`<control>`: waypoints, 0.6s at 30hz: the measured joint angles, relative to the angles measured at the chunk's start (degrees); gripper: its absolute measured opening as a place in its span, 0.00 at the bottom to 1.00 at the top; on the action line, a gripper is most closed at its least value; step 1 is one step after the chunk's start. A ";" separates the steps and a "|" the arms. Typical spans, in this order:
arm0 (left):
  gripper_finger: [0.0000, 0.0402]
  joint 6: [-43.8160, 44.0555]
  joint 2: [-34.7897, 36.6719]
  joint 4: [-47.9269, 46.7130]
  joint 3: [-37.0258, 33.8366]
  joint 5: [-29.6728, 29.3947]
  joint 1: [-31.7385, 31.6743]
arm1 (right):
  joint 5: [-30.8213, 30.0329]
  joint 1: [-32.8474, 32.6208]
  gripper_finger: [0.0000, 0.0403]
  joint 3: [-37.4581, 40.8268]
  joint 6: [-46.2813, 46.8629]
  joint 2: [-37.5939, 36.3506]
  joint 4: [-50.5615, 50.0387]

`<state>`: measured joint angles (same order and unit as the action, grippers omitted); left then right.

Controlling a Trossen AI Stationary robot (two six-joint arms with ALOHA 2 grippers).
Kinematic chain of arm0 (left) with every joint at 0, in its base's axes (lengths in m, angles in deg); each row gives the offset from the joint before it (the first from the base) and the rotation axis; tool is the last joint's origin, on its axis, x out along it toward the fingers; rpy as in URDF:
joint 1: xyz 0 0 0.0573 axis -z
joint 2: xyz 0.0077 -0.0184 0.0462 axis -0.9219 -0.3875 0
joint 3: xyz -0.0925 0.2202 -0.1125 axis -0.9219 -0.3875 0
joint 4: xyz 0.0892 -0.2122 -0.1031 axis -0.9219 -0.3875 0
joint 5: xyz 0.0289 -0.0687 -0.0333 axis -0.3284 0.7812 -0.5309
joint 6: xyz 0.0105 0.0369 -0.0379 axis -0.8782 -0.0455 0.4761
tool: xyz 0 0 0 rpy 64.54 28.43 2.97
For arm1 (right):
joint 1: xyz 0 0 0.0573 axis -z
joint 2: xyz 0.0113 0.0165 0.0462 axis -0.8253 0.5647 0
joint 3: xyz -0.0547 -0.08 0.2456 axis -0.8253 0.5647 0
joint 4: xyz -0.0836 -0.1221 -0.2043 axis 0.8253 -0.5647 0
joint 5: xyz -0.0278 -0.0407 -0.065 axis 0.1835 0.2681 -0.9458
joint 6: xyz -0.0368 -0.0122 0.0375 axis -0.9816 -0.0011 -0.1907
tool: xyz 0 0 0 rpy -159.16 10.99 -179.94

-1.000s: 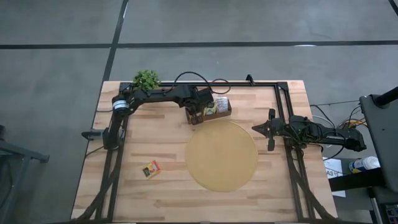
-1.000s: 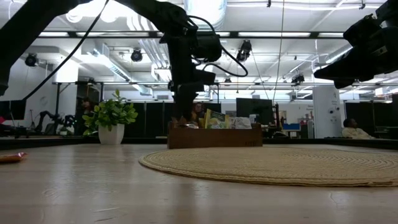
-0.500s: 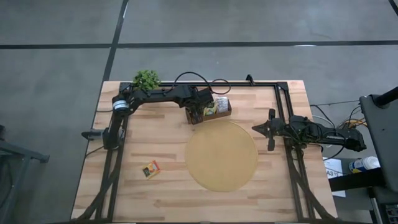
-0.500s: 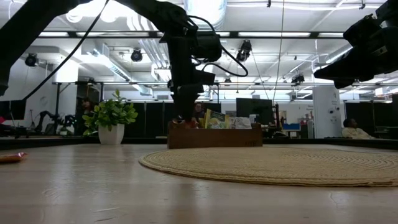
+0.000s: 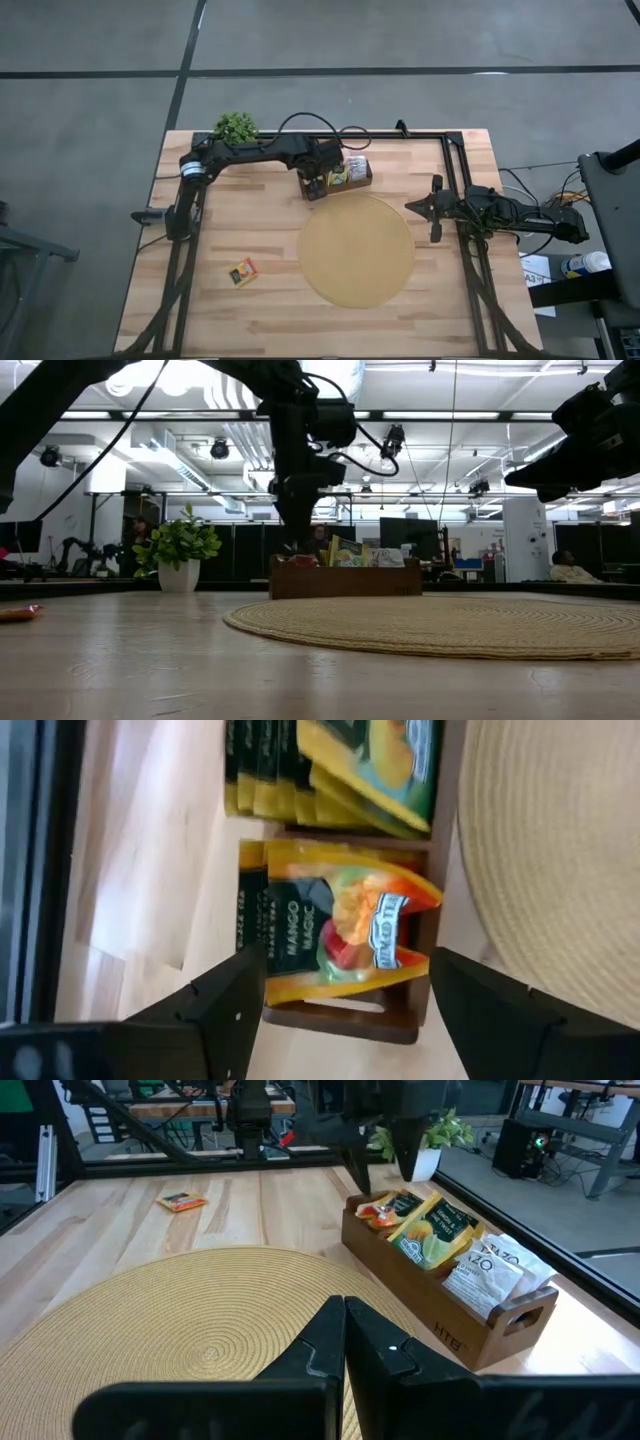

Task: Pick & Place Tea
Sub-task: Put the orange tea bag into the left section of the wooden organizer

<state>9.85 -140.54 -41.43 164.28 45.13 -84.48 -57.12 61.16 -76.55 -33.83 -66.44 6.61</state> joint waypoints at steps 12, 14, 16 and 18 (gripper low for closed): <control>0.68 -0.53 0.04 -0.48 1.62 6.30 -1.43 | 0.00 0.00 0.02 0.01 0.00 -0.01 0.01; 0.68 0.05 0.04 -0.53 1.59 7.57 -2.16 | 0.00 -0.02 0.02 0.01 0.00 -0.01 0.00; 0.68 1.72 0.04 -1.59 1.73 8.40 -3.08 | -0.02 0.00 0.02 0.01 0.00 -0.01 0.01; 0.68 3.37 0.04 -2.49 1.74 10.83 -4.09 | 0.00 0.00 0.02 0.00 0.00 -0.01 0.01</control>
<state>13.21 -140.49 -43.92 166.02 55.96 -88.57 -57.12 61.16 -76.55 -33.83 -66.45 6.61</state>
